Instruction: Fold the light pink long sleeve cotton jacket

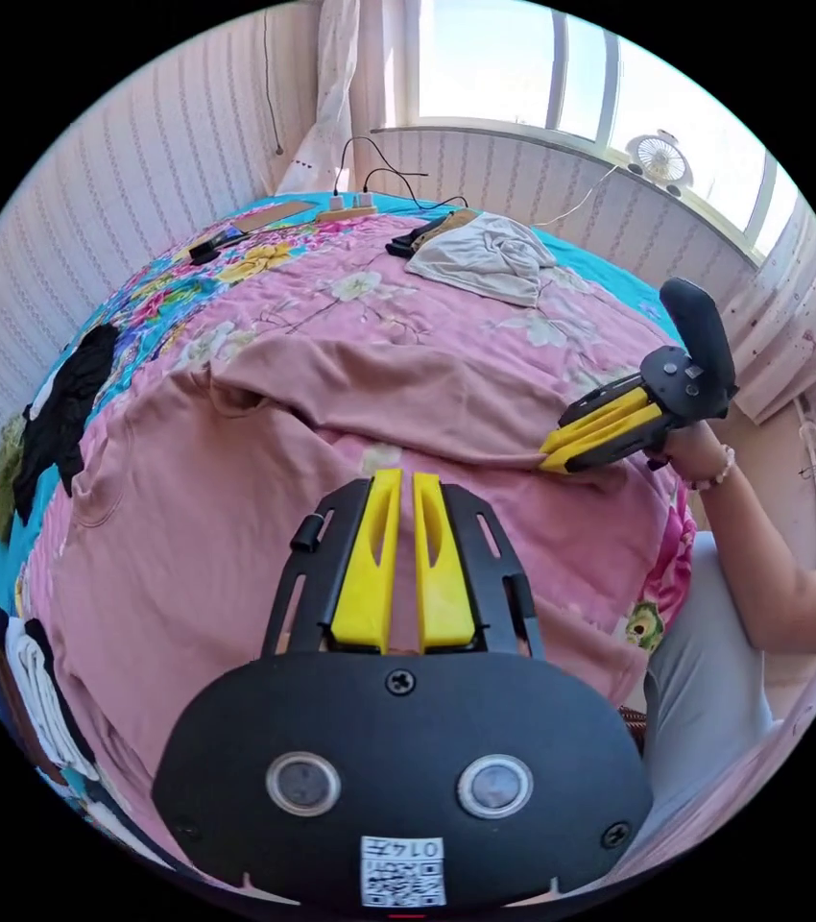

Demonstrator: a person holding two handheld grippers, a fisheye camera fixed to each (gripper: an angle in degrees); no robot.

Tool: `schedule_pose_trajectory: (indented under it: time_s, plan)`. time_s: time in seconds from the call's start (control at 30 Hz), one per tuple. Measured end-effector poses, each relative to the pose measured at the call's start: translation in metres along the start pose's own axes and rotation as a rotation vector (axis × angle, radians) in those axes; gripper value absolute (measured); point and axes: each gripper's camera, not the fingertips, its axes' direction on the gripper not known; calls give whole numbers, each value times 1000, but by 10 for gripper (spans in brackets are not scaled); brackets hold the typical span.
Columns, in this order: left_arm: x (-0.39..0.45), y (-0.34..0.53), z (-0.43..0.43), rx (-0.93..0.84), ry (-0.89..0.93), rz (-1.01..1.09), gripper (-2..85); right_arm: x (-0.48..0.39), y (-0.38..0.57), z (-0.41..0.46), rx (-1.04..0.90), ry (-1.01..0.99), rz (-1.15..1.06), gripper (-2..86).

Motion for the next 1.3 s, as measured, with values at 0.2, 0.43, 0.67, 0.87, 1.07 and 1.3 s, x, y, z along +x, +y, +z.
schedule_pose_trajectory:
  time_s: [0.2, 0.43, 0.67, 0.87, 1.07, 1.3]
  plan:
    - [50, -37, 53, 24, -28, 99, 35, 85, 141, -72, 608, -79, 449, 10]
    - [86, -94, 113, 63, -70, 171, 45, 115, 220, -57, 690, 2, 694, 11]
    - [105, -133, 182, -17, -141, 229, 52, 119, 262, -51, 741, 14, 635, 7]
    - [120, -140, 211, 6, -182, 290, 41, 131, 315, -48, 858, 47, 731, 5]
    - [160, -118, 173, 131, -92, 348, 18, 150, 335, -58, 755, -44, 671, 86]
    - [207, -127, 230, 61, -32, 367, 41, 180, 351, -28, 377, -233, 636, 63]
